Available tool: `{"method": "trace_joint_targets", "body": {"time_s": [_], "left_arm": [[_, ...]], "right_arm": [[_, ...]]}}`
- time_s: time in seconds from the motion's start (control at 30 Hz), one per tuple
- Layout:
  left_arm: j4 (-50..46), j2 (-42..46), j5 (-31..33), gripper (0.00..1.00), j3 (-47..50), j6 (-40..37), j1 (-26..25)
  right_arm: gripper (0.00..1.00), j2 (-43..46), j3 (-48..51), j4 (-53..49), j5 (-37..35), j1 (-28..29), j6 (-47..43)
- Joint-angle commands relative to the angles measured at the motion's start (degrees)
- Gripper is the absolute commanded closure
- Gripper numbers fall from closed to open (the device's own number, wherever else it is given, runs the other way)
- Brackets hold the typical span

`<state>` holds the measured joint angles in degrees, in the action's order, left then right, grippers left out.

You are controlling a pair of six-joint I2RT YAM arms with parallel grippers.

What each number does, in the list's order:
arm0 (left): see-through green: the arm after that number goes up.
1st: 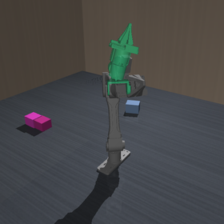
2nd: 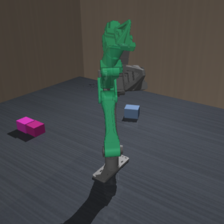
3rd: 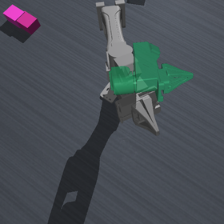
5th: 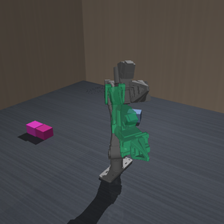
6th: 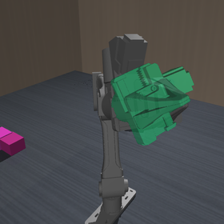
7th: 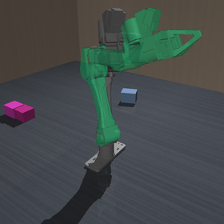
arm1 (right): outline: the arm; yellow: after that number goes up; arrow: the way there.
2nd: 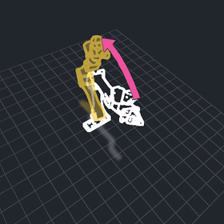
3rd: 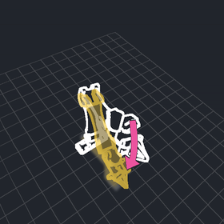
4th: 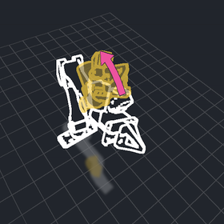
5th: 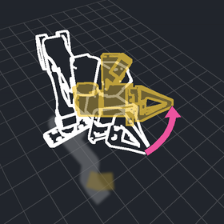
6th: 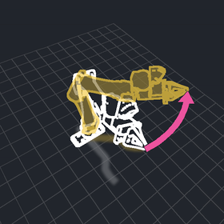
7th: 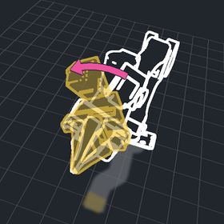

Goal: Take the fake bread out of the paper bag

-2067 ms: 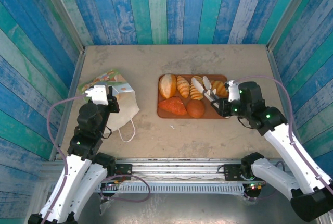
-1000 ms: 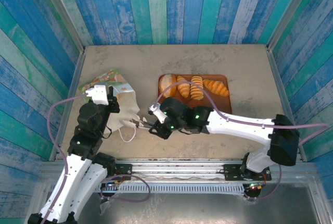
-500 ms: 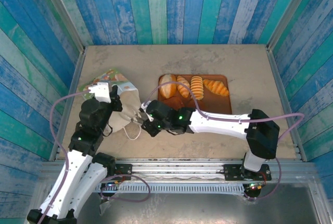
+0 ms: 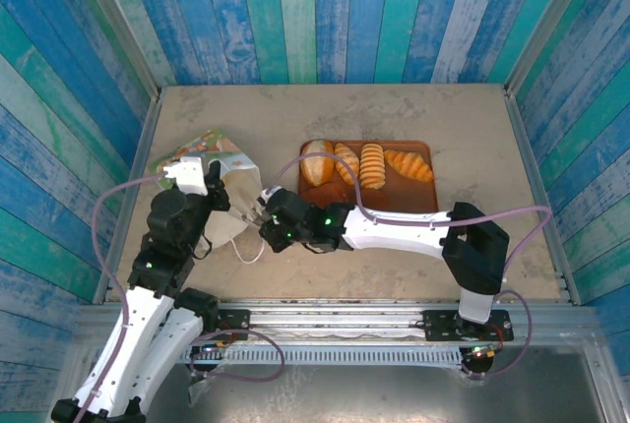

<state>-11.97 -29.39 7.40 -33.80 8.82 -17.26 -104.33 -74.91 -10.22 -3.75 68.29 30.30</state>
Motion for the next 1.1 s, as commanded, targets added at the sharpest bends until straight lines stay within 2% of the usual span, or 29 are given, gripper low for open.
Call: {"method": "trace_joint_targets", "body": {"time_s": [0.0,0.43,0.73,1.07], "left_arm": [[1.42,0.73,0.49,1.0,0.23,0.06,-0.05],[1.51,0.91,0.16,1.0,0.32,0.26,0.55],[1.68,0.81,-0.37,1.0,0.4,0.44,1.1],[1.77,0.47,-0.87,1.0,0.4,0.57,1.52]], "right_arm": [[0.64,-1.34,-2.92,2.4,-1.48,0.21,1.74],[0.65,-3.69,-2.57,6.97,-1.55,0.38,5.68],[0.64,-3.63,-2.05,5.75,-4.94,0.35,7.79],[0.63,-7.05,-5.21,6.26,-2.94,0.35,7.84]]}}
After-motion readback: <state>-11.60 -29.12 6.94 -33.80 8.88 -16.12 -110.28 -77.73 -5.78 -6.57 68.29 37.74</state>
